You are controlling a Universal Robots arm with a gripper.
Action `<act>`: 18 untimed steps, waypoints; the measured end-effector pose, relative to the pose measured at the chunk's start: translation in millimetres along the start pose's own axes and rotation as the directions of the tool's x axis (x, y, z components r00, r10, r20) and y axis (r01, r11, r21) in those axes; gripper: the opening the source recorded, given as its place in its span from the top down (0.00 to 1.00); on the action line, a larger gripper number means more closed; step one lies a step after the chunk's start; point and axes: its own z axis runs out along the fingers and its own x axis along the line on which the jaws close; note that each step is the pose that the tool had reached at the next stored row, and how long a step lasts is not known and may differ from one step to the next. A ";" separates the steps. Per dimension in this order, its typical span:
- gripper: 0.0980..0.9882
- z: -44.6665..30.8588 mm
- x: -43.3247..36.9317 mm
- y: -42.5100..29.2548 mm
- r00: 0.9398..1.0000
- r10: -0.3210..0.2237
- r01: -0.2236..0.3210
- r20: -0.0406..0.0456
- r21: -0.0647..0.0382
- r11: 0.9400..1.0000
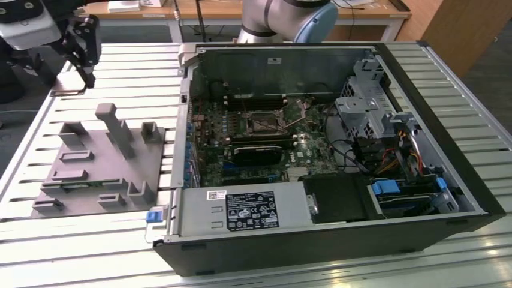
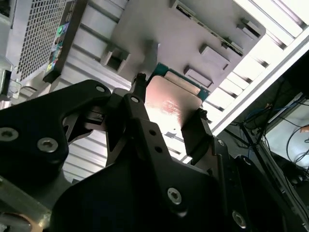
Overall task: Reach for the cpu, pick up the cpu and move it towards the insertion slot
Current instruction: 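Pick up the cpu and move it towards the insertion slot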
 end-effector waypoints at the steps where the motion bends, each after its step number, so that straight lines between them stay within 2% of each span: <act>1: 0.50 -0.1 -4.9 0.1 1.000 0.000 0.000 0.000 0.000 1.000; 18: 0.50 -1.5 -81.8 0.3 1.000 0.000 0.000 0.000 0.000 1.000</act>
